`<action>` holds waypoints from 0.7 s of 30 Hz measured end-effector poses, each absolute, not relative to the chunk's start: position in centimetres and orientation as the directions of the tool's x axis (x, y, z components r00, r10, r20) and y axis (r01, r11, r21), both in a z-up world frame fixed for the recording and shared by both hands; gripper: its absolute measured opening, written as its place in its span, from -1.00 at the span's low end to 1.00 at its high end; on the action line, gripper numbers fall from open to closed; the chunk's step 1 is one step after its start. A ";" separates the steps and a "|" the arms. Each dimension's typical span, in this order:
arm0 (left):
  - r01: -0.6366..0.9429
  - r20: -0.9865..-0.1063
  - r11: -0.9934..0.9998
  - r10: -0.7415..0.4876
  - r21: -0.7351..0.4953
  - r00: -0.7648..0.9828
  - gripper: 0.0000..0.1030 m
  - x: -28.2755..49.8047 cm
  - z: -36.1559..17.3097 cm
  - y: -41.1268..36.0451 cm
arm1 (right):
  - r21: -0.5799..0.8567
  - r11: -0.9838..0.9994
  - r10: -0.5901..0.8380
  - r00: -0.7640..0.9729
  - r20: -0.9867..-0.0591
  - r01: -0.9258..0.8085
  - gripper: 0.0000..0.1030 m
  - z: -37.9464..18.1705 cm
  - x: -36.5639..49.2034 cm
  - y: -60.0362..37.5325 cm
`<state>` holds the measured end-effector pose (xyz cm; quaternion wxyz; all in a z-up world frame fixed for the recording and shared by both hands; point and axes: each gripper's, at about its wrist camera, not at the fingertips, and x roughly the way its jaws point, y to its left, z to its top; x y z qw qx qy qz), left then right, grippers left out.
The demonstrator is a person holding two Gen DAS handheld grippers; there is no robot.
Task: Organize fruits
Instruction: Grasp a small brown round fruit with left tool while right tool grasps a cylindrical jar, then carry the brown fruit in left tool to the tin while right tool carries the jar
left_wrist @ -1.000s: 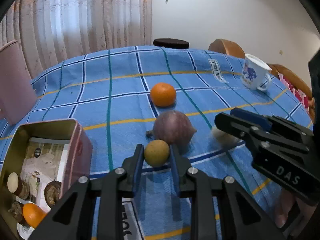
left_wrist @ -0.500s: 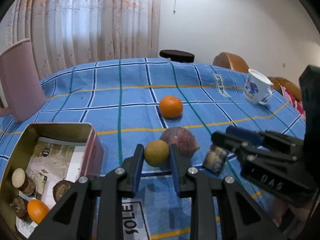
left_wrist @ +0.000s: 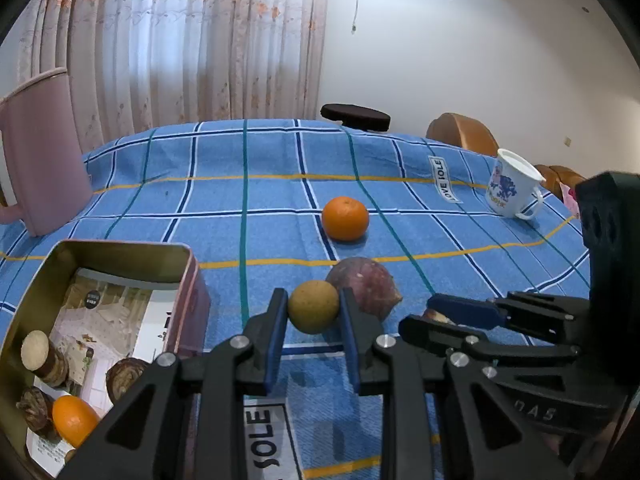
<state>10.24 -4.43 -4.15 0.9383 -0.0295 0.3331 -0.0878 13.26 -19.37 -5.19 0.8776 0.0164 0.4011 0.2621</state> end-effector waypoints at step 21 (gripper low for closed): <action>0.148 -0.594 0.985 -0.173 -0.092 0.785 -0.48 9.8 -3.8 -4.6 | 0.172 0.868 0.462 0.631 -0.623 -0.466 -0.31 -3.7 11.3 -19.7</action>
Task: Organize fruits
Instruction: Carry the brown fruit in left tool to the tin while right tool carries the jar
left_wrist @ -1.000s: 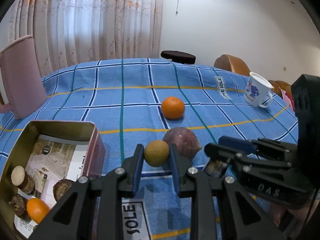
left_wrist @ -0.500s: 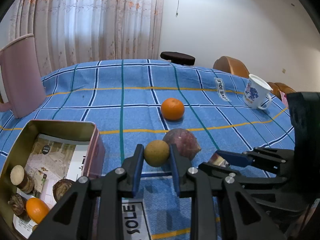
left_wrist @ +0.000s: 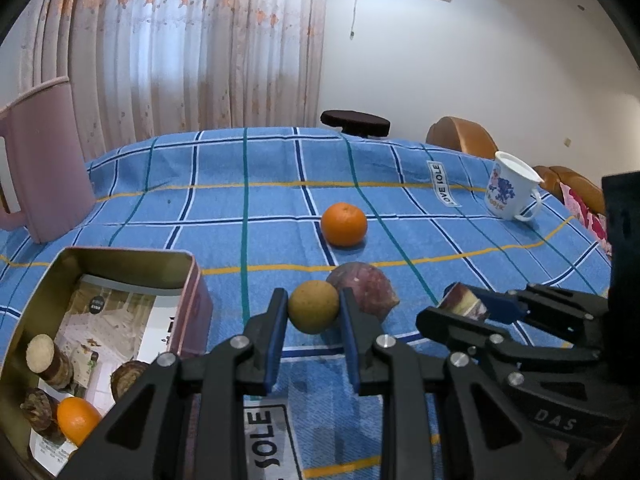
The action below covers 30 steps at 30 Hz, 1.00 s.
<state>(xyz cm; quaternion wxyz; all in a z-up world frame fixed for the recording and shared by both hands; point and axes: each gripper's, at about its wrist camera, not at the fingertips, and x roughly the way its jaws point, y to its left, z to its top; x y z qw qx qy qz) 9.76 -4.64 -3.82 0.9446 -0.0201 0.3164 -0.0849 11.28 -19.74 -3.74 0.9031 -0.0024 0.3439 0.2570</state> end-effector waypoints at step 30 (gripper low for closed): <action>0.102 -0.447 0.995 -0.101 -0.021 0.889 -0.48 7.0 -2.2 -4.8 | 0.051 0.870 0.465 0.780 -0.420 -0.491 -0.31 -1.3 6.8 -20.0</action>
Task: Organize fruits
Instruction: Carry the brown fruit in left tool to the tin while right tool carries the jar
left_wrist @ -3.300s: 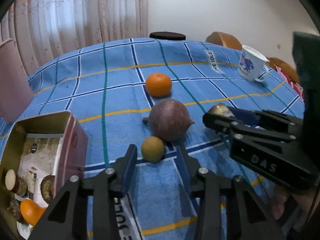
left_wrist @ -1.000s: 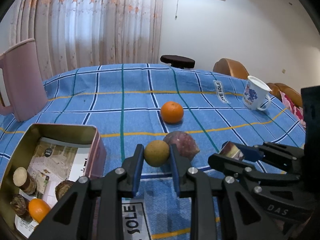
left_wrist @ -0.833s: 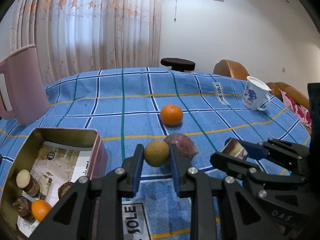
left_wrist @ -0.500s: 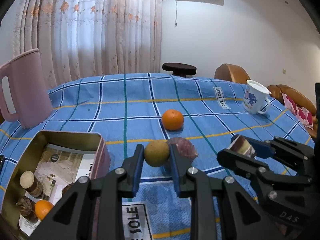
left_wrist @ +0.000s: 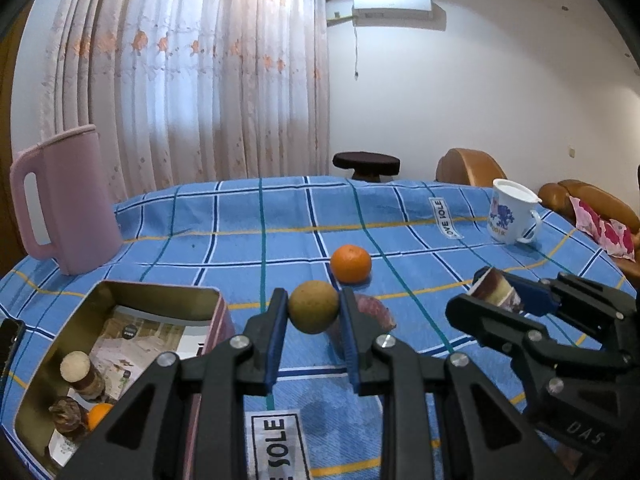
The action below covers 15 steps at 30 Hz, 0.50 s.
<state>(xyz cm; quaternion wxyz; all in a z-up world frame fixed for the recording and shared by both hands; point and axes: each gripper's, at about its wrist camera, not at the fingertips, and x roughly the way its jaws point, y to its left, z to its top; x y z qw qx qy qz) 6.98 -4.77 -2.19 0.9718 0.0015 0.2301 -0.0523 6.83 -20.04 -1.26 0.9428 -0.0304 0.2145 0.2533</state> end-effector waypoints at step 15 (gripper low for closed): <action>0.069 -0.377 0.998 -0.062 0.005 0.924 -0.48 5.5 -1.5 -4.9 | 0.030 0.869 0.468 0.802 -0.372 -0.494 -0.31 -0.9 6.1 -20.2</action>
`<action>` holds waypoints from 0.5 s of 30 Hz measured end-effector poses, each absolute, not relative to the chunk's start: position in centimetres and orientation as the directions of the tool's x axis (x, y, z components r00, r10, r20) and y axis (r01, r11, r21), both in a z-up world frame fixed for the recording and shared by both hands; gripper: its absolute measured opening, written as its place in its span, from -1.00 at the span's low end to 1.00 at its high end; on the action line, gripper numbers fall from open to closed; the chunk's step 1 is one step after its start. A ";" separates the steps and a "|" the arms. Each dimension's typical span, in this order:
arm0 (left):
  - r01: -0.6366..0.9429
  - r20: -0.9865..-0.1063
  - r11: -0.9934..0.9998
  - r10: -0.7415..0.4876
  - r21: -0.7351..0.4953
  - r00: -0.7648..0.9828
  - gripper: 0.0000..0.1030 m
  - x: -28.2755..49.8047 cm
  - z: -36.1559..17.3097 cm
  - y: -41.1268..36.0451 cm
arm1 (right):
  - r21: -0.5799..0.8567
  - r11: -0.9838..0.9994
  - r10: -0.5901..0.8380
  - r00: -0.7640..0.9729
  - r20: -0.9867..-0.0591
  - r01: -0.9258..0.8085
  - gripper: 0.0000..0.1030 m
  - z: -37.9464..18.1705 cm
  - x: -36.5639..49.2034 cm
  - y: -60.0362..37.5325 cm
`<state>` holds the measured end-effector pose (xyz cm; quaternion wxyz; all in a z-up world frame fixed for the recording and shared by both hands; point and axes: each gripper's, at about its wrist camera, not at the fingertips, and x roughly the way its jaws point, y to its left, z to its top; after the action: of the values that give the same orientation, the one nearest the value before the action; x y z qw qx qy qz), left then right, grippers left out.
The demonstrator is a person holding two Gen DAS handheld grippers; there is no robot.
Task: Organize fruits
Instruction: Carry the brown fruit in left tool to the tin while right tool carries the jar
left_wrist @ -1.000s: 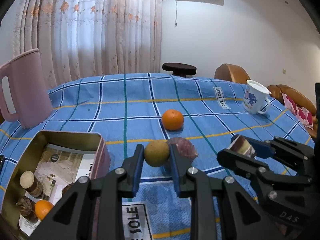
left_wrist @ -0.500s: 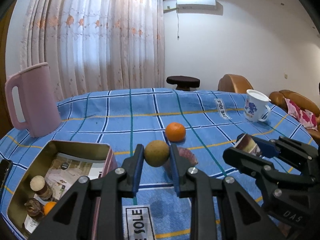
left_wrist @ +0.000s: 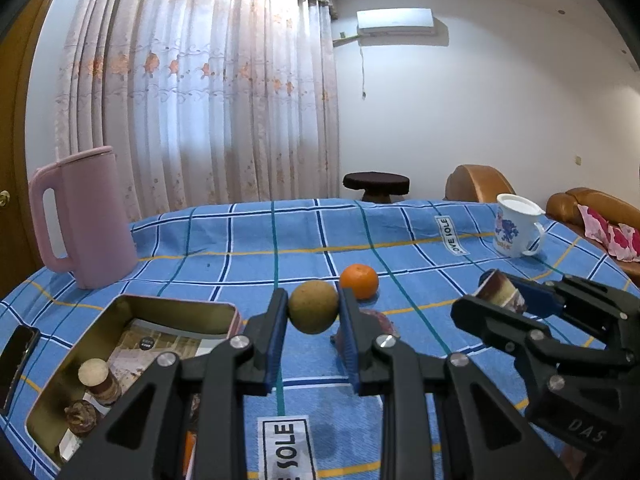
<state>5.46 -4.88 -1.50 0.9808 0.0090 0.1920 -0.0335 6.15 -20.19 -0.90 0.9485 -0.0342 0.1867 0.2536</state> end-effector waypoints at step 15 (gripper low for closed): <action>0.033 -0.436 0.999 -0.035 -0.013 0.899 -0.47 5.4 -1.5 -2.7 | 0.053 0.857 0.482 0.761 -0.433 -0.513 -0.31 -1.2 7.3 -18.3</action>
<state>5.35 -2.72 -1.52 0.9745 -0.0024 0.2235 -0.0175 7.28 -18.29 -1.15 0.9378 -0.0342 0.2214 0.2652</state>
